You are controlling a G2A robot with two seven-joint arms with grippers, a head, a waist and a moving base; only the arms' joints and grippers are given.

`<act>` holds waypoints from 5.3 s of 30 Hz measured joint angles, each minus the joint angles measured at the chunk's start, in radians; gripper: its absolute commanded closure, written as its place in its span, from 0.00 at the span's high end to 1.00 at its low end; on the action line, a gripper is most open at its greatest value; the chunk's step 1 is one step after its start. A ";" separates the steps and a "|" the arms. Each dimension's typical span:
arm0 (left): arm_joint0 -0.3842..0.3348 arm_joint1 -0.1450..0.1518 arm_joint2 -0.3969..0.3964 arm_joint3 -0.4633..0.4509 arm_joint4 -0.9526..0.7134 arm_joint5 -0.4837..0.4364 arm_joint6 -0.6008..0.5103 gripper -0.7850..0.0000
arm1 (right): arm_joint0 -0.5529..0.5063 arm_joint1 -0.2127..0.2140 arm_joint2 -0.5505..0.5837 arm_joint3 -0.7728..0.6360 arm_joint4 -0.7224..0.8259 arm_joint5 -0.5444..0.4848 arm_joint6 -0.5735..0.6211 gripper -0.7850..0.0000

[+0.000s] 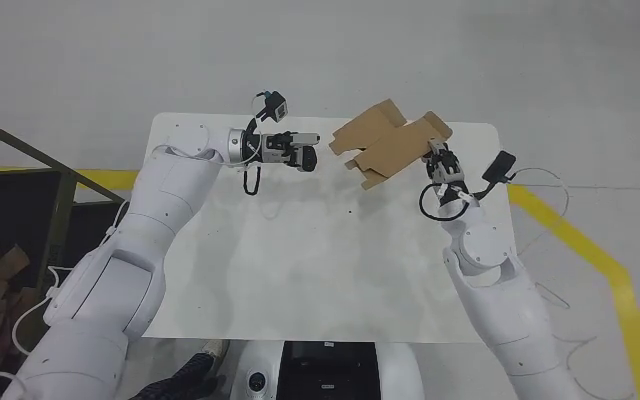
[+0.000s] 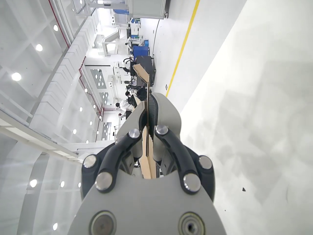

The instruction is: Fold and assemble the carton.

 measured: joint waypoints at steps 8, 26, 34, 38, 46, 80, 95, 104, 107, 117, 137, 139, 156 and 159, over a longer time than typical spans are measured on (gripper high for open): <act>0.000 0.000 0.000 0.000 0.000 0.000 0.000 1.00 | -0.020 -0.024 -0.046 -0.015 -0.005 -0.002 -0.097 0.00; 0.000 0.000 0.000 0.000 0.000 0.000 0.000 1.00 | -0.071 -0.053 -0.072 -0.080 -0.147 -0.050 -0.208 0.00; 0.000 0.000 0.000 0.000 0.000 0.000 0.000 1.00 | -0.067 -0.068 -0.087 -0.052 -0.168 -0.042 -0.207 0.00; 0.000 0.000 0.000 0.000 0.000 0.000 0.000 1.00 | -0.067 -0.075 -0.088 -0.049 -0.163 -0.036 -0.197 0.00; 0.000 0.000 0.000 0.000 0.000 0.000 0.000 1.00 | -0.078 -0.085 -0.082 -0.067 -0.152 -0.026 -0.159 0.00; 0.000 0.000 0.000 0.000 0.000 0.000 0.000 0.00 | -0.111 -0.108 -0.018 -0.116 -0.140 0.026 -0.022 1.00; 0.000 0.000 0.000 0.000 0.000 0.000 0.000 0.00 | -0.024 -0.092 0.148 0.033 -0.153 -0.045 0.137 1.00; 0.026 0.011 0.003 -0.066 0.081 0.054 0.007 0.00 | 0.015 -0.071 0.218 0.090 -0.180 -0.190 0.392 1.00; 0.020 0.014 0.006 -0.066 0.114 0.069 -0.019 0.00 | 0.030 -0.063 0.241 0.113 -0.179 -0.236 0.482 1.00; -0.006 0.016 0.015 -0.068 0.139 0.105 -0.106 0.00 | 0.106 -0.031 0.300 0.260 -0.202 -0.390 0.819 1.00; -0.016 0.028 0.045 -0.105 0.107 0.145 -0.145 0.00 | 0.197 0.020 0.263 0.466 -0.064 -0.639 1.422 0.42; -0.016 0.026 0.051 -0.108 0.096 0.149 -0.149 0.00 | 0.198 0.024 0.251 0.466 -0.063 -0.640 1.419 0.35; -0.026 0.014 0.084 -0.087 0.076 0.145 -0.146 0.00 | 0.223 0.048 0.205 0.512 -0.060 -0.657 1.402 0.00; -0.027 0.015 0.086 -0.086 0.076 0.145 -0.145 0.44 | 0.222 0.052 0.197 0.507 -0.057 -0.661 1.398 0.00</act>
